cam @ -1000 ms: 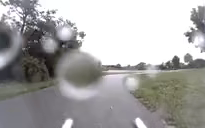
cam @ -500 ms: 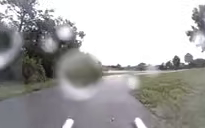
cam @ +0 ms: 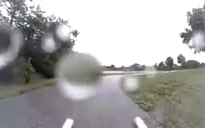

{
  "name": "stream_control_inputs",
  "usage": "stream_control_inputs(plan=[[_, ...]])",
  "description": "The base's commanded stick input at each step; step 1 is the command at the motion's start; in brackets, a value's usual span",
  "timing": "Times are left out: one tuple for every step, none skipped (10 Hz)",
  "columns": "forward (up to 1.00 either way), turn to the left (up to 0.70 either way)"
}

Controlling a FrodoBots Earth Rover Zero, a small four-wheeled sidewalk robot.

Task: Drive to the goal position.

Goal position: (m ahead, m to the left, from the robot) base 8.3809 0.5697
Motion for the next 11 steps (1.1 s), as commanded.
stream_control_inputs(plan=[[0.7, -0.24], [0.7, 0.0], [0.7, 0.0], [0.7, 0.0], [0.7, 0.0], [0.7, 0.0], [0.7, 0.0], [0.7, 0.32], [0.7, 0.35], [0.7, 0.35], [0.7, 0.35]])
